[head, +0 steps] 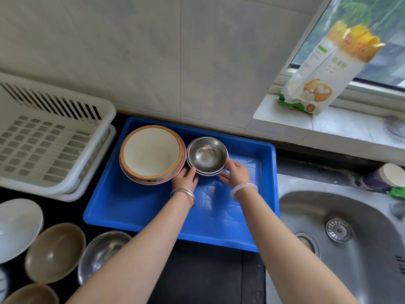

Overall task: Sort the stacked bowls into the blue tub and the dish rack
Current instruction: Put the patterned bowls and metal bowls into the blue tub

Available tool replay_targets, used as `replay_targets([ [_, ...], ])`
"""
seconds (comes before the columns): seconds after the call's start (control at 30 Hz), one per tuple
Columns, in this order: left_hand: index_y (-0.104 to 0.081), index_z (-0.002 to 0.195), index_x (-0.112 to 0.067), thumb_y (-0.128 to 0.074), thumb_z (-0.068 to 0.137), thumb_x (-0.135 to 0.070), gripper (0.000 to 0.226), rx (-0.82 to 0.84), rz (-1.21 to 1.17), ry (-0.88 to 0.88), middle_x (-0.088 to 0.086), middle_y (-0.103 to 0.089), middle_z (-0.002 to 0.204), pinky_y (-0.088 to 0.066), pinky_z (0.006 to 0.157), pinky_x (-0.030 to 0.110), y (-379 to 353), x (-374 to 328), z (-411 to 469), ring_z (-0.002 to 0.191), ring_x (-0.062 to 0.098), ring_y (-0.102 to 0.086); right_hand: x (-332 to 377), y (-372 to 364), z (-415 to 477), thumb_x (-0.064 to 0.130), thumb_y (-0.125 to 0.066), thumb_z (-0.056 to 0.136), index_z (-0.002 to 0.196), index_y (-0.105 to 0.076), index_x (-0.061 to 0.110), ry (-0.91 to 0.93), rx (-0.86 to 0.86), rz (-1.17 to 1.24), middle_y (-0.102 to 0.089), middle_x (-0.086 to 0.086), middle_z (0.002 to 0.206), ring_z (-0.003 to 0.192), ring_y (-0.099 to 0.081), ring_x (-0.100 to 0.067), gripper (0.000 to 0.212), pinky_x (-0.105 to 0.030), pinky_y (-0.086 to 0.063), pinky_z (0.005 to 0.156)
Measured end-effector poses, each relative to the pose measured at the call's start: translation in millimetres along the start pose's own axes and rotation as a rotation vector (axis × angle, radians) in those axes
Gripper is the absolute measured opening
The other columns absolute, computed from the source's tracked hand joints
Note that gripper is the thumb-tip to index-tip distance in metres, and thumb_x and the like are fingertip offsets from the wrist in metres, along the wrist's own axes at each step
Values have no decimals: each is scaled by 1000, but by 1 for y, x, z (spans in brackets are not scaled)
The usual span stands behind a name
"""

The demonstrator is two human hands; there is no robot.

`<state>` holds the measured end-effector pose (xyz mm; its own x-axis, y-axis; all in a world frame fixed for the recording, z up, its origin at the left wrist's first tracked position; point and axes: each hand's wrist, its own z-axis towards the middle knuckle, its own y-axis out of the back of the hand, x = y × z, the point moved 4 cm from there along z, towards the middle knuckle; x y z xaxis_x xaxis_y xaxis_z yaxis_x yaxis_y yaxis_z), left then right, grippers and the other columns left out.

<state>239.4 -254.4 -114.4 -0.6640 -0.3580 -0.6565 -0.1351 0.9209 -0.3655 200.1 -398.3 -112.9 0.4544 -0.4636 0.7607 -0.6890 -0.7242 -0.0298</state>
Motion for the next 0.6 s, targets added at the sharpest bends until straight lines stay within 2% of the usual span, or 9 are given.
replay_targets([
  [0.07,-44,133,1,-47,94,-7,40,5,53,9,15,-50,137,-40,99,25,2,1,-5,128,27,-47,3,0,-7,26,-52,94,100,-60,13,4,11,-8,-62,-9,105,79,-64,-21,16,-27,-53,69],
  [0.13,-40,136,1,-47,94,-6,43,8,112,9,16,-47,139,-39,99,25,7,1,-12,129,27,-46,6,2,-15,24,-48,96,109,-56,12,17,0,-50,-60,-10,110,80,-61,-23,20,-30,-52,73],
  [0.27,-43,134,0,-52,91,-4,44,22,250,-45,17,-49,137,-41,95,23,26,-8,-37,125,26,-50,11,11,-43,24,-44,98,108,-51,17,99,-36,-179,-60,-12,118,97,-63,-34,15,-38,-50,84],
  [0.37,-49,130,-1,-55,89,-3,42,30,407,-138,16,-54,133,-43,92,24,46,-18,-66,121,23,-53,9,9,-77,24,-43,98,112,-55,11,181,15,-238,-62,-13,115,89,-63,-28,22,-34,-50,75],
  [0.47,-54,125,-1,-58,86,-1,39,11,550,-238,15,-58,129,-46,92,28,75,-25,-100,116,21,-55,-4,0,-120,25,-43,98,107,-57,14,234,116,-281,-63,-7,103,80,-63,-21,19,-26,-50,66],
  [0.6,-59,117,0,-61,83,2,35,-89,618,-302,15,-62,121,-44,88,25,128,-21,-145,99,14,-57,-44,-21,-170,24,-44,98,103,-59,19,238,265,-383,-66,-1,91,70,-64,-15,16,-22,-48,61],
])
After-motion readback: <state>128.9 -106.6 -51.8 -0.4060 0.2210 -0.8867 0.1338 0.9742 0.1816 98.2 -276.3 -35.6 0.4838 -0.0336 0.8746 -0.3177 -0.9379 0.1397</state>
